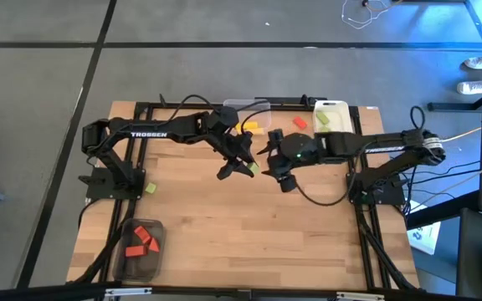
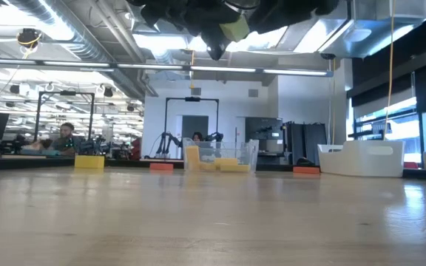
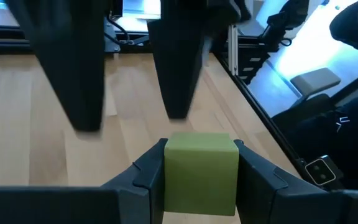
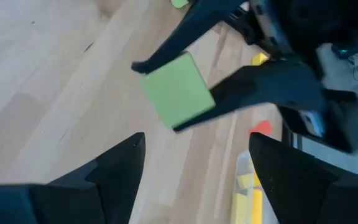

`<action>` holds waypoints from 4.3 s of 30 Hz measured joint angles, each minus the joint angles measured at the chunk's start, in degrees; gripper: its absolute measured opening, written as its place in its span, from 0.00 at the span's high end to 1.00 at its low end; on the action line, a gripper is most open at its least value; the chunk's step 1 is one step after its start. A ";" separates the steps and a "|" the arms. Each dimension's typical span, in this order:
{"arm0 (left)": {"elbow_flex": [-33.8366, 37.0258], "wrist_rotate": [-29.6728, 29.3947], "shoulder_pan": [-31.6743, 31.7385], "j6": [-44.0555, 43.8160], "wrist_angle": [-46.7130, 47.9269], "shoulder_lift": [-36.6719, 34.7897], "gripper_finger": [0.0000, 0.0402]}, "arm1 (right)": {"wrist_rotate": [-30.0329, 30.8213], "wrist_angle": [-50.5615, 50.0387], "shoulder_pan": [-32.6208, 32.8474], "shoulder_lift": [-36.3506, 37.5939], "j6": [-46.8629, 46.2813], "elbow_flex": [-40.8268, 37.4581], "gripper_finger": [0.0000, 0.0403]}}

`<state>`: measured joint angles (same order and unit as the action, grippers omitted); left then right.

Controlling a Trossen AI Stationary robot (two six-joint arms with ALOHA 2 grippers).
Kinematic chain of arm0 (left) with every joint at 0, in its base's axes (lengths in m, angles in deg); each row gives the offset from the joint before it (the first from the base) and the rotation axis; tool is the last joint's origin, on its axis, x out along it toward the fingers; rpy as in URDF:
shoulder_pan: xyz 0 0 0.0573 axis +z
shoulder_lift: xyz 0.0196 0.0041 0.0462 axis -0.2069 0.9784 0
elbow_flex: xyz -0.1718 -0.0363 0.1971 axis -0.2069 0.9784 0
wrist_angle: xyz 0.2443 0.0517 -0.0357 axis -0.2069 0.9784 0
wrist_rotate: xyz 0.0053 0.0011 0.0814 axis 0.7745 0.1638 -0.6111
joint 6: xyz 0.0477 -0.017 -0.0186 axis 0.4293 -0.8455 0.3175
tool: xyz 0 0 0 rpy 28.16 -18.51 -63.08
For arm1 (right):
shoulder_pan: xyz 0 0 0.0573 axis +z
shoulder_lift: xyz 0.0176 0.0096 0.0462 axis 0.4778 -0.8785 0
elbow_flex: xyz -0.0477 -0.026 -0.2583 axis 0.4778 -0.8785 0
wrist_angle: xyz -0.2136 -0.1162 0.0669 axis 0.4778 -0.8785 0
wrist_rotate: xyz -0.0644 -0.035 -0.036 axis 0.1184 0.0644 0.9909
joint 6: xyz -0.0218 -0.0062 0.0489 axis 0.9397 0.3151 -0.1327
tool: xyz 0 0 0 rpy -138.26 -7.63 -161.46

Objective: Sort & place blocks by color
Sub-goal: Put the green squared block into the white bin

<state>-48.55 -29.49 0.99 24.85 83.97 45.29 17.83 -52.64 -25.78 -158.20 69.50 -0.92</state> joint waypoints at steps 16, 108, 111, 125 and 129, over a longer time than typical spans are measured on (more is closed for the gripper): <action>0.00 -6.29 0.07 -1.09 8.19 0.00 0.68 | 0.01 3.55 0.00 -4.61 0.11 0.00 0.28; -0.10 -25.35 -1.42 2.30 21.50 -10.74 0.56 | 21.94 -8.83 -6.27 -3.96 -24.73 -0.04 0.66; 0.05 -31.25 -2.87 4.40 21.96 -11.16 0.56 | 26.12 -12.66 -9.65 -2.09 -33.37 -0.04 0.66; -0.04 -39.97 -5.27 7.76 20.63 -11.39 0.56 | 28.35 -31.29 -33.01 0.19 -54.91 -1.47 0.66; -0.04 -39.98 -5.27 7.66 20.63 -11.39 0.56 | 25.70 -30.62 -40.79 0.24 -56.13 -3.79 0.66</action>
<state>-48.59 -69.47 -4.28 32.52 104.60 33.90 43.52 -83.25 -66.56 -157.95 13.37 -4.71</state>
